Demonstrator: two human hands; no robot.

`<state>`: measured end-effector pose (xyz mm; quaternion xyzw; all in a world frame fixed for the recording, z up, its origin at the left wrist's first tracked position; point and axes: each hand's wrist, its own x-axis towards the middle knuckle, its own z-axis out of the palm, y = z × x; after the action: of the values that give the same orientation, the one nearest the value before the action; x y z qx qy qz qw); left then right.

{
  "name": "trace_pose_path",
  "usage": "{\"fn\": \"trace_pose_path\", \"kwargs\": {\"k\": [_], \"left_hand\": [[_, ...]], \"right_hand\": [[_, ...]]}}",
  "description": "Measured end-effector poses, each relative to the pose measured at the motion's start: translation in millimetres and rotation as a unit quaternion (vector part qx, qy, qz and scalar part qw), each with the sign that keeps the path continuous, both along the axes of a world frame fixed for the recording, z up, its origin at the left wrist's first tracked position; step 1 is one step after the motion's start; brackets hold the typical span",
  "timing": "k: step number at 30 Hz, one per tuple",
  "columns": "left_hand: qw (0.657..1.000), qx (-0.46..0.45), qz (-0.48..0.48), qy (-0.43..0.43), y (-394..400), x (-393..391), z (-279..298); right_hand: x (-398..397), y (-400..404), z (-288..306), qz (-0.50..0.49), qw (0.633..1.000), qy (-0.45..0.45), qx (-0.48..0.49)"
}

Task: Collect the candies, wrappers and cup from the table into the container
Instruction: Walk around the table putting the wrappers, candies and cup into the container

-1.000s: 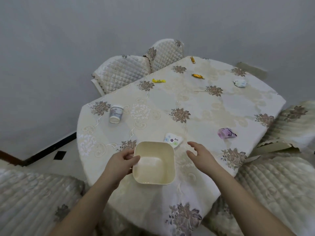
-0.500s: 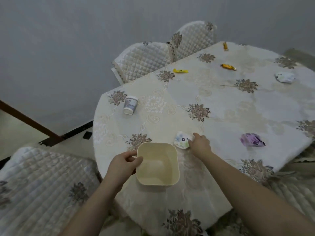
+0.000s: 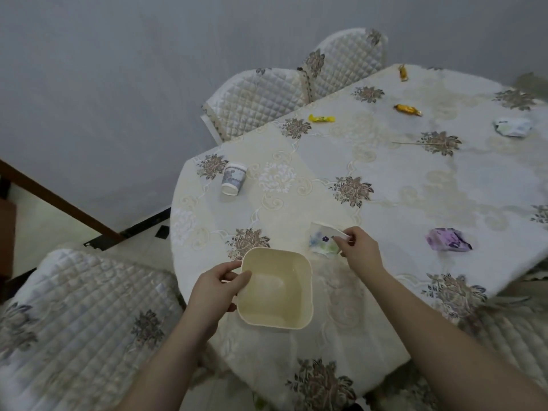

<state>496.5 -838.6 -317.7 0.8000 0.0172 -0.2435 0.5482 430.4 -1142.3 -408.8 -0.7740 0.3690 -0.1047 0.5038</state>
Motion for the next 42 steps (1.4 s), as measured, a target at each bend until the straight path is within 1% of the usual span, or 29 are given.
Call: {"fn": "trace_pose_path", "kwargs": {"k": [4, 7, 10, 13, 17, 20, 22, 24, 28, 34, 39, 42], "left_hand": [[1.000, -0.015, -0.001, 0.003, 0, -4, 0], [0.999, -0.038, -0.004, 0.007, 0, -9, 2], [0.999, -0.045, -0.017, 0.000, 2, -10, 8], [0.998, -0.050, -0.034, -0.013, 6, -7, 11], [0.996, -0.059, -0.057, -0.029, 15, -2, 14], [0.994, -0.077, -0.067, -0.029, 25, 2, 16], [0.993, -0.082, -0.075, -0.034, 31, 5, 16], [0.992, -0.082, -0.085, -0.040, 37, 8, 18], [0.990, -0.089, -0.098, -0.044, 50, 14, 17], [0.986, -0.097, -0.134, -0.037, 56, 22, 14], [0.974, -0.107, -0.197, -0.019, 38, 16, 13], [0.964, -0.114, -0.240, -0.018, 21, 5, 13]], "right_hand": [[-25, 15, 42, -0.019, 0.994, -0.100, -0.027], [-45, 30, 74, -0.033, 0.988, -0.151, -0.023], [-65, 51, 104, -0.009, 0.983, -0.176, -0.043], [-79, 79, 125, 0.039, 0.981, -0.176, -0.074], [-83, 120, 133, 0.127, 0.967, -0.145, -0.167], [-76, 147, 135, 0.176, 0.949, -0.103, -0.239], [-72, 160, 138, 0.193, 0.944, -0.090, -0.250], [-70, 168, 143, 0.177, 0.947, -0.091, -0.252], [-73, 176, 150, 0.124, 0.944, -0.073, -0.296], [-91, 183, 155, 0.067, 0.921, -0.034, -0.381], [-123, 184, 144, 0.034, 0.907, 0.090, -0.410], [-150, 185, 137, -0.001, 0.900, 0.139, -0.414]]}}
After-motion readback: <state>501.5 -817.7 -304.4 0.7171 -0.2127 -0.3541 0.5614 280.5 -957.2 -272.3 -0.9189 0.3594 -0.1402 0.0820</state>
